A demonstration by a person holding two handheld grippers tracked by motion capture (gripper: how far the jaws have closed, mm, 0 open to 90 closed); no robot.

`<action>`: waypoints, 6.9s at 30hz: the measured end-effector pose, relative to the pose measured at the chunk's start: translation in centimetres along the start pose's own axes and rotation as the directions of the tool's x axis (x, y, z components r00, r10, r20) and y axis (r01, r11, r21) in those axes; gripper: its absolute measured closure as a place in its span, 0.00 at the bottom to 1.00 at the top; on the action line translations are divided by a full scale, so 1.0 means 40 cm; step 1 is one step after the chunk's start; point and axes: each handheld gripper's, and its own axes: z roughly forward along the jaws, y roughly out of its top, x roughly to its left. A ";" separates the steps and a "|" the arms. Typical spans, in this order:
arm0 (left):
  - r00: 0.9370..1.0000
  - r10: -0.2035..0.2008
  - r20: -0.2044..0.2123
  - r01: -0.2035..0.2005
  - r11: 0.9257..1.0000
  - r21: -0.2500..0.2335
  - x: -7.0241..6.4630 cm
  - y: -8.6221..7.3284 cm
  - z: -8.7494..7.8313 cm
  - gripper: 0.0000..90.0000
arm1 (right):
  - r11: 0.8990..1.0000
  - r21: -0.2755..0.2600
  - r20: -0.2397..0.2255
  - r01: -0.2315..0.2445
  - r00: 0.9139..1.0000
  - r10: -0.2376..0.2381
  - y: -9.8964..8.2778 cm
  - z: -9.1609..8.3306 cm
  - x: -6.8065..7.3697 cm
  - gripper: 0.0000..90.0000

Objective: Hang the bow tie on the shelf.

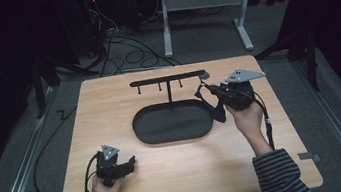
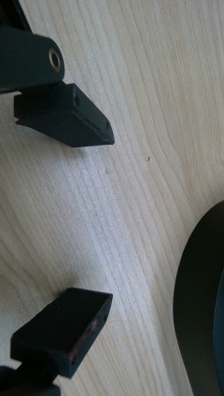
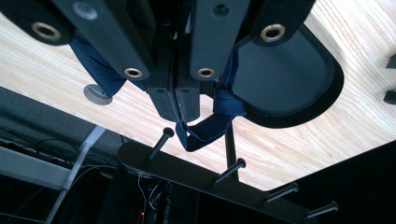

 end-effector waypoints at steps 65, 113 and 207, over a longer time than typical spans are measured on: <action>1.000 0.003 0.002 -0.003 1.000 -0.001 0.000 -0.001 0.000 0.23 | 0.996 0.053 0.099 -0.067 0.993 0.062 0.027 0.128 -0.051 0.94; 1.000 0.003 0.002 -0.003 1.000 0.000 0.000 -0.001 0.000 0.23 | 0.995 0.017 0.081 -0.096 0.992 0.094 0.003 0.018 -0.080 0.77; 1.000 0.004 0.002 -0.004 1.000 0.001 0.000 -0.001 -0.001 0.22 | 0.969 -0.062 0.016 -0.238 0.971 0.239 -0.222 -0.209 -0.068 0.69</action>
